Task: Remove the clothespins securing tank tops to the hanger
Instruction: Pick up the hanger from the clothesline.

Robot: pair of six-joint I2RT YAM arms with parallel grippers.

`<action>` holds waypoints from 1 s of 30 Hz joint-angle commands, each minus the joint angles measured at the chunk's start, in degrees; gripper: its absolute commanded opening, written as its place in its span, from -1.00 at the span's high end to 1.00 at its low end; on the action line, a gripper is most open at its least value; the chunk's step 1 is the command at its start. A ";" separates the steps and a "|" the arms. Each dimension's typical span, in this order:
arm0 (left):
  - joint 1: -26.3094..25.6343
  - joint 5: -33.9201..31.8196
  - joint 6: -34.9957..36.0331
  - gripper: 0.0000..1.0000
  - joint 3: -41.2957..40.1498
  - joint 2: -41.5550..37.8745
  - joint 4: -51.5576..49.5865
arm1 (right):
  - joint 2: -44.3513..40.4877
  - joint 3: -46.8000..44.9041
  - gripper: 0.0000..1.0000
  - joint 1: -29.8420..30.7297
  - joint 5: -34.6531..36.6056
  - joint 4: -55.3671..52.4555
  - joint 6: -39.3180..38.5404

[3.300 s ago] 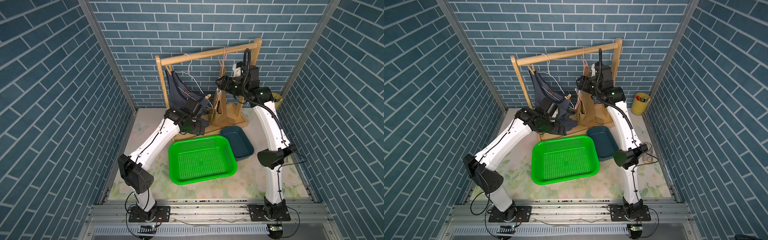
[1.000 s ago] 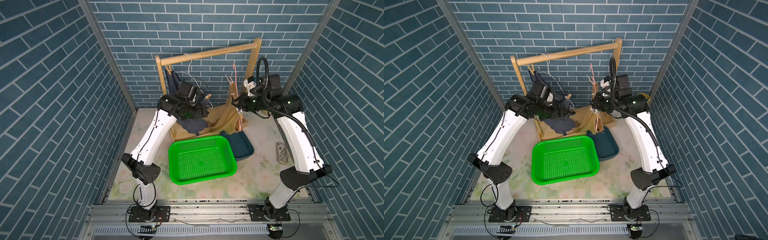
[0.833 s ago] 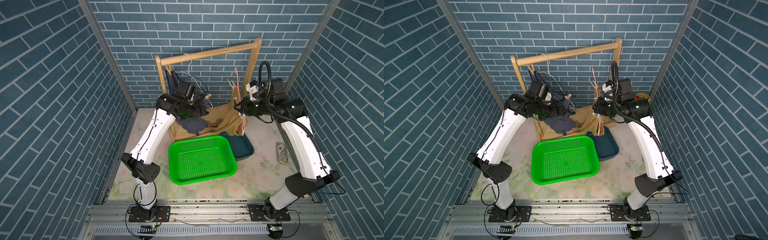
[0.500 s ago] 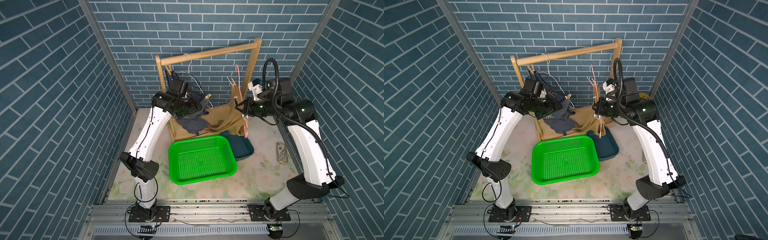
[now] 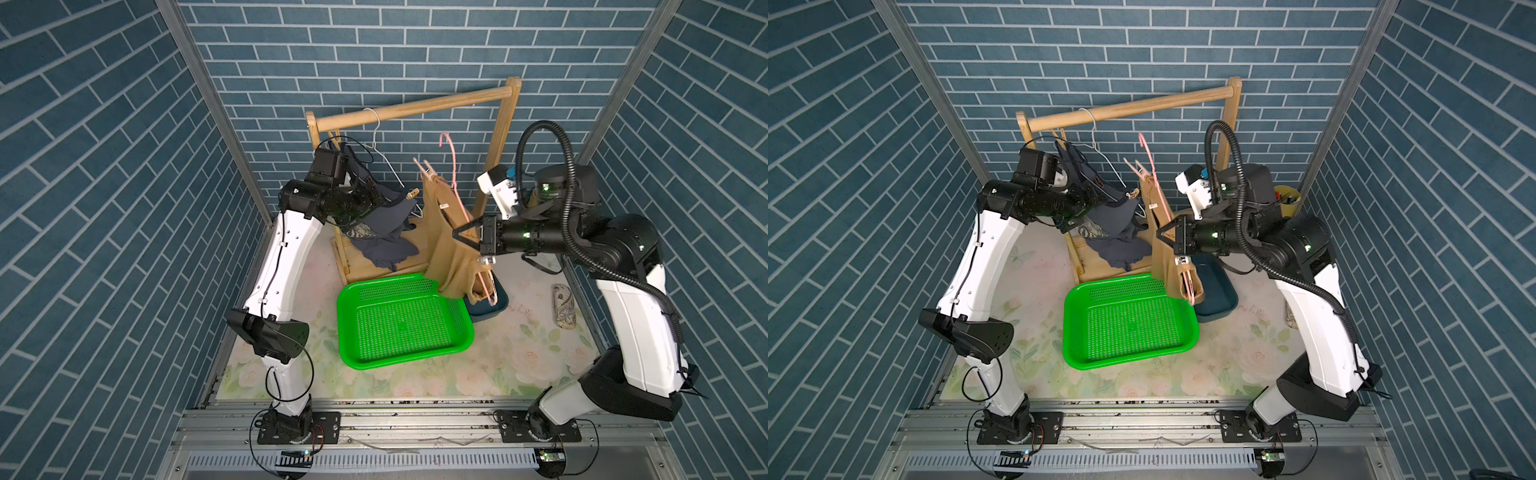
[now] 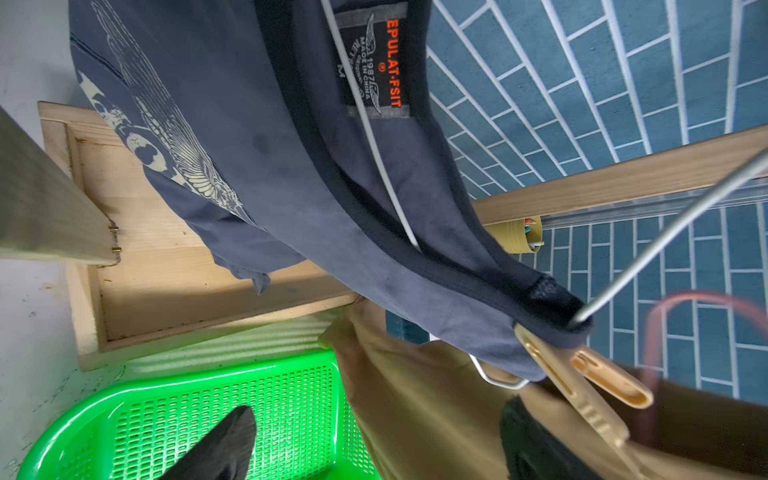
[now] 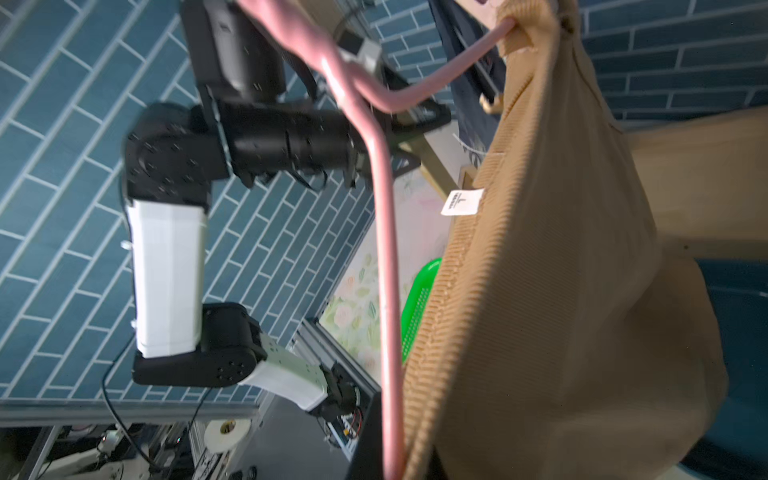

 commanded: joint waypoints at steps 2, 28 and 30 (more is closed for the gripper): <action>3.20 -1.50 -2.76 -0.88 -1.09 -4.52 -0.01 | -2.95 -4.94 1.00 2.68 1.65 3.08 0.54; 6.45 -3.71 -2.46 -0.87 -12.36 -14.20 -0.62 | -12.17 -27.71 1.00 9.29 6.92 17.85 2.48; 6.45 -3.69 -2.43 -0.87 -13.43 -14.87 -0.90 | -13.24 -31.61 1.00 9.34 7.15 18.56 2.86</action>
